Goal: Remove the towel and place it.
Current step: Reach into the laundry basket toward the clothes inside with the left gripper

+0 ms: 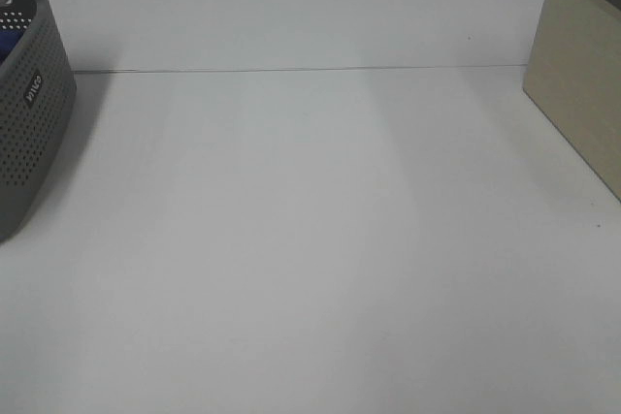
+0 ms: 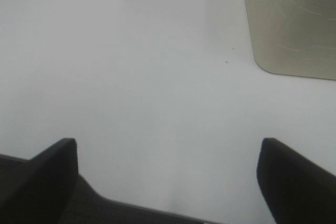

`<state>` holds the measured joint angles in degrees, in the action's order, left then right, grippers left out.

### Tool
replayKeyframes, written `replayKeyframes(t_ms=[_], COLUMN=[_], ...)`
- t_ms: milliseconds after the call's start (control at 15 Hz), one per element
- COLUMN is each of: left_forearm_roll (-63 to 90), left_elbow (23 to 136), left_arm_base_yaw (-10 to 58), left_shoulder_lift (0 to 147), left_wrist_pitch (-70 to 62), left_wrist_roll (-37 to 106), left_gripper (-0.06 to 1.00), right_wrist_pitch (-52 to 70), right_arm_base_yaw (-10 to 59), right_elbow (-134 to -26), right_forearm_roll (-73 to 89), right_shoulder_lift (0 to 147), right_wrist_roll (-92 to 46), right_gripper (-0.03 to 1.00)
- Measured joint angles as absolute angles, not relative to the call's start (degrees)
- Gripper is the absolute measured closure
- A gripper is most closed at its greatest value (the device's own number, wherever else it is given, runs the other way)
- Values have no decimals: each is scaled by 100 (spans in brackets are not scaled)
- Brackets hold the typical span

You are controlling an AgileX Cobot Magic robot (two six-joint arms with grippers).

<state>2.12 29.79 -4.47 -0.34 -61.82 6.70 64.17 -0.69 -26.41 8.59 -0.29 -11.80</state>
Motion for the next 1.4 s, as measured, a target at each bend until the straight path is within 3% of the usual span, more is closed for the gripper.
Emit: replayKeyframes(t_ms=[1400], left_forearm_roll=[212], left_elbow=[2979], left_arm_base_yaw=[-447], left_shoulder_lift=[-34], left_wrist_pitch=[-6182], left_wrist_roll=[670], left_gripper=[-5], right_wrist_pitch=[6417], right_arm_base_yaw=[-69], right_elbow=[-2641], right_forearm_roll=[859], right_shoulder_lift=[-29], right_wrist_roll=[-1180], right_gripper=[7])
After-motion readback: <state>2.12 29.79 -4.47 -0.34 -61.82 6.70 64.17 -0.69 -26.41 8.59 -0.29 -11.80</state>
